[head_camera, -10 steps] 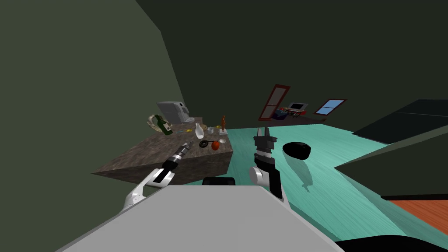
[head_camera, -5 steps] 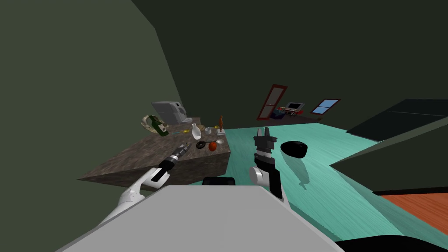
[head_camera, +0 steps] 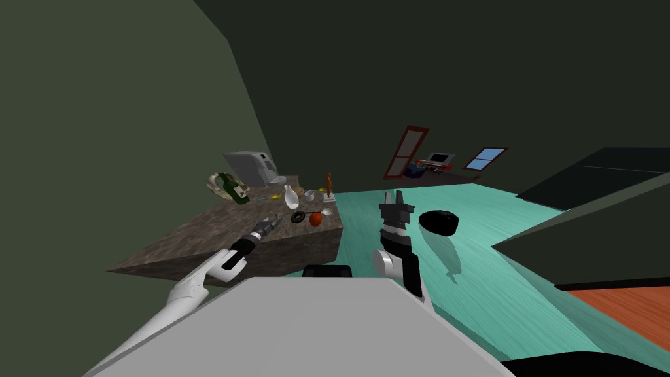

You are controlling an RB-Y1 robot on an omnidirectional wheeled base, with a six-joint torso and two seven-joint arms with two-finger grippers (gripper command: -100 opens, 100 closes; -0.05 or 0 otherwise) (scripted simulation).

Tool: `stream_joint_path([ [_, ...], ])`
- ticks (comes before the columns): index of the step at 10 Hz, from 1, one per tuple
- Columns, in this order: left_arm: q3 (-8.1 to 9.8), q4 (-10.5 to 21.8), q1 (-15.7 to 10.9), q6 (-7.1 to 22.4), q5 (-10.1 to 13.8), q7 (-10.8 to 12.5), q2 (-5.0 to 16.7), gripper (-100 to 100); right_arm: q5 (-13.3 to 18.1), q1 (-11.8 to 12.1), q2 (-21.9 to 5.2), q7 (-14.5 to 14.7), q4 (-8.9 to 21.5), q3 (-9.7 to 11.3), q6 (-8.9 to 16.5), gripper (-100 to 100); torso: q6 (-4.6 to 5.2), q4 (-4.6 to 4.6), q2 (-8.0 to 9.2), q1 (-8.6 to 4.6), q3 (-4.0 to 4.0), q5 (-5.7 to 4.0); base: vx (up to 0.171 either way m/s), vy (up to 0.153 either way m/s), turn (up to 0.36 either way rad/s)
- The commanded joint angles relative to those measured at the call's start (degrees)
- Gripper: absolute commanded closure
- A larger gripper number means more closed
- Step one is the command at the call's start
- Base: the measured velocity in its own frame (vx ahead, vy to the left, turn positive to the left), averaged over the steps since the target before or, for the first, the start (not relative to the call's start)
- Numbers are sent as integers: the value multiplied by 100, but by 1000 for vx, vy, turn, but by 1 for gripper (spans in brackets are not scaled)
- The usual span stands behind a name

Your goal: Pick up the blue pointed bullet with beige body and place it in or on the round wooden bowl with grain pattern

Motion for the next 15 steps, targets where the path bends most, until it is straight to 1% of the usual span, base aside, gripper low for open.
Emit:
stream_joint_path([
  [1,0,0,0,0,0,0,0,-100,0,0,0,0,0,0,0,0,0,0,0,0,0,0,2,-9,4],
  [2,0,12,-3,11,-8,-14,7,0,0,0,0,0,0,0,0,0,0,0,1,4,1,1,0,0,0],
  [3,-2,297,-289,-147,99,-96,70,-100,0,0,0,0,0,0,0,0,0,0,2,7,1,2,-58,-15,-103],
  [5,-2,541,-330,-147,99,-96,70,-100,0,-1,0,0,0,0,0,0,0,5,22,2,13,1,-48,-16,-38],
  [6,-4,734,-596,-303,205,-180,134,-100,0,0,0,0,0,0,0,0,-1,4,16,5,10,1,-56,-13,-128],
  [7,-4,867,-657,-303,205,-180,134,-100,0,-1,0,0,0,0,0,0,4,5,21,4,12,1,-61,-12,-66],
  [8,-4,1043,-657,-303,205,-180,134,-100,0,-1,0,0,0,0,0,0,0,5,22,4,13,1,-27,-10,13],
  [9,-6,1234,-916,-459,311,-263,199,-100,0,0,0,0,0,0,0,0,-2,3,16,6,9,2,-56,-17,-90],
  [10,-6,1454,-984,-459,311,-263,199,-100,0,-1,0,0,0,0,0,0,4,5,19,4,11,1,-58,-24,-87],
  [11,-6,1594,-984,-459,311,-263,199,-100,0,-1,0,0,0,0,0,0,0,5,22,1,13,1,-25,-14,5],
  [12,-8,1761,-1260,-615,417,-347,263,-100,0,0,0,0,0,0,0,0,-2,3,15,5,9,1,-44,-17,-98],
  [13,-8,1877,-1311,-615,417,-347,263,-100,0,-1,0,0,0,0,0,0,3,4,17,3,10,1,-59,-17,-72],
  [15,-8,2135,-1311,-615,417,-347,263,-100,0,0,0,0,0,0,0,0,-2,4,16,6,10,2,-20,-7,6],
])
